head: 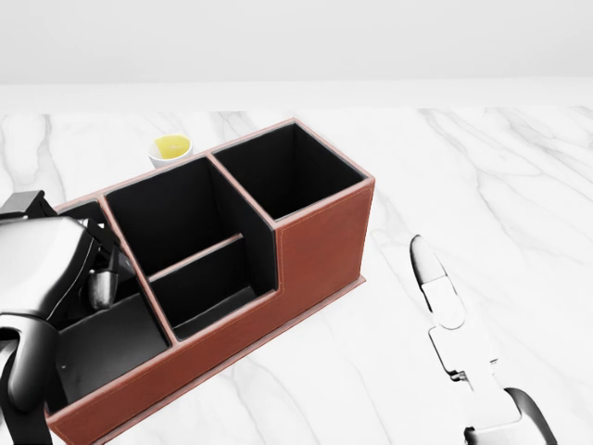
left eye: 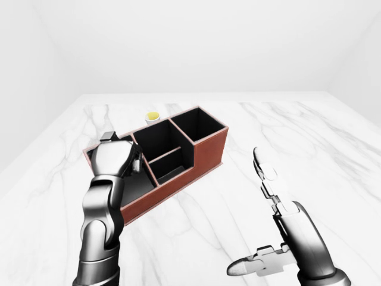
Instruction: Pick up the book and place it in the left compartment of the caddy.
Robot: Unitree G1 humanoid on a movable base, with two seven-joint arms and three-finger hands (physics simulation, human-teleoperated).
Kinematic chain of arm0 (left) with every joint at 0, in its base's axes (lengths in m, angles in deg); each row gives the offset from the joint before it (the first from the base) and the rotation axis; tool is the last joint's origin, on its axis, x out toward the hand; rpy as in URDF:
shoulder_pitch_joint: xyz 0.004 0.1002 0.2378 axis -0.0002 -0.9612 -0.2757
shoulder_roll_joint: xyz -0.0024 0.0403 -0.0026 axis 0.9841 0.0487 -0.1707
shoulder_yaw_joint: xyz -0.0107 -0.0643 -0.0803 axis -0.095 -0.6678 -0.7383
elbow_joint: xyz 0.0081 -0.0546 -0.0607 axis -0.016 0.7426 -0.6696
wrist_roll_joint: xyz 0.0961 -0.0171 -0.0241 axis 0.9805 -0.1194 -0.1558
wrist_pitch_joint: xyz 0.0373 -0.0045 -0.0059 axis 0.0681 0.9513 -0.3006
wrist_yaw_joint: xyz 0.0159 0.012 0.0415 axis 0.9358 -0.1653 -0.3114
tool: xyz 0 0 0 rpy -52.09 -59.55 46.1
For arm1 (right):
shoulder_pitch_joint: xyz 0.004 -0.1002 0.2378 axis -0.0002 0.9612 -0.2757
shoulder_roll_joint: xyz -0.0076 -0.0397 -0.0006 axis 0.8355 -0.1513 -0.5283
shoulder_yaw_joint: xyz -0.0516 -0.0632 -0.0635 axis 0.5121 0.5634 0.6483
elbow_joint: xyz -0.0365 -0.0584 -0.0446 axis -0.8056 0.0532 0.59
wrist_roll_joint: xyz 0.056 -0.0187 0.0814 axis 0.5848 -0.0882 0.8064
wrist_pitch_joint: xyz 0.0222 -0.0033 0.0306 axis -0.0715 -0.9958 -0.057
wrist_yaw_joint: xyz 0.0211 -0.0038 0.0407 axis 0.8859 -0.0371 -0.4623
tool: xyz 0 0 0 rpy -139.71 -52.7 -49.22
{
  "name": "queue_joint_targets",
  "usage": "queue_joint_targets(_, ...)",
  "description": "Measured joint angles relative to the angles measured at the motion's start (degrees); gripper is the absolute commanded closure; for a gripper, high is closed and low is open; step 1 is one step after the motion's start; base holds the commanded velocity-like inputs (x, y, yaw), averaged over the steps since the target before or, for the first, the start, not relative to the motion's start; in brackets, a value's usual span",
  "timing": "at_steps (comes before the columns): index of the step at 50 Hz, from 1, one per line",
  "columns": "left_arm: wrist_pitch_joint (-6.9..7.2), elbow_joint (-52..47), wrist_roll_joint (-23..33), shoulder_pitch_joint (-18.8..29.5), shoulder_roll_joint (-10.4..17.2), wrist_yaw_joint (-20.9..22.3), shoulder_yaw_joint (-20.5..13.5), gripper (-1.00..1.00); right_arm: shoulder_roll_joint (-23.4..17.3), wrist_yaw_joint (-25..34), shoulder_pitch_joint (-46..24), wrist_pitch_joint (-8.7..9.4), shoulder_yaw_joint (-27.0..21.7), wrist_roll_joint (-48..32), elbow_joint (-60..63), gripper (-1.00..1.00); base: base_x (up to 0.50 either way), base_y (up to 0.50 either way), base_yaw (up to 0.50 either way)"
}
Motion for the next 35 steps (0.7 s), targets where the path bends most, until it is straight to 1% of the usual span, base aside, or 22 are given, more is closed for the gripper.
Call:
queue_joint_targets(14,0.0,3.9,1.9,1.7,1.3,0.6,-0.4,1.0,0.0,-0.4,-0.3,0.51,0.1,-0.1,0.0,-1.0,0.0,0.0,0.0)
queue_joint_targets(26,0.0,5.7,2.8,1.4,1.9,1.1,-0.7,1.0,0.0,-0.3,-0.4,0.46,0.3,-0.5,0.0,-1.0,0.0,0.0,0.0)
queue_joint_targets(35,0.0,9.1,2.5,2.0,2.3,-0.1,-0.6,1.0,0.0,-0.2,-0.2,0.29,0.6,-0.8,0.0,-1.0,0.0,0.0,0.0)
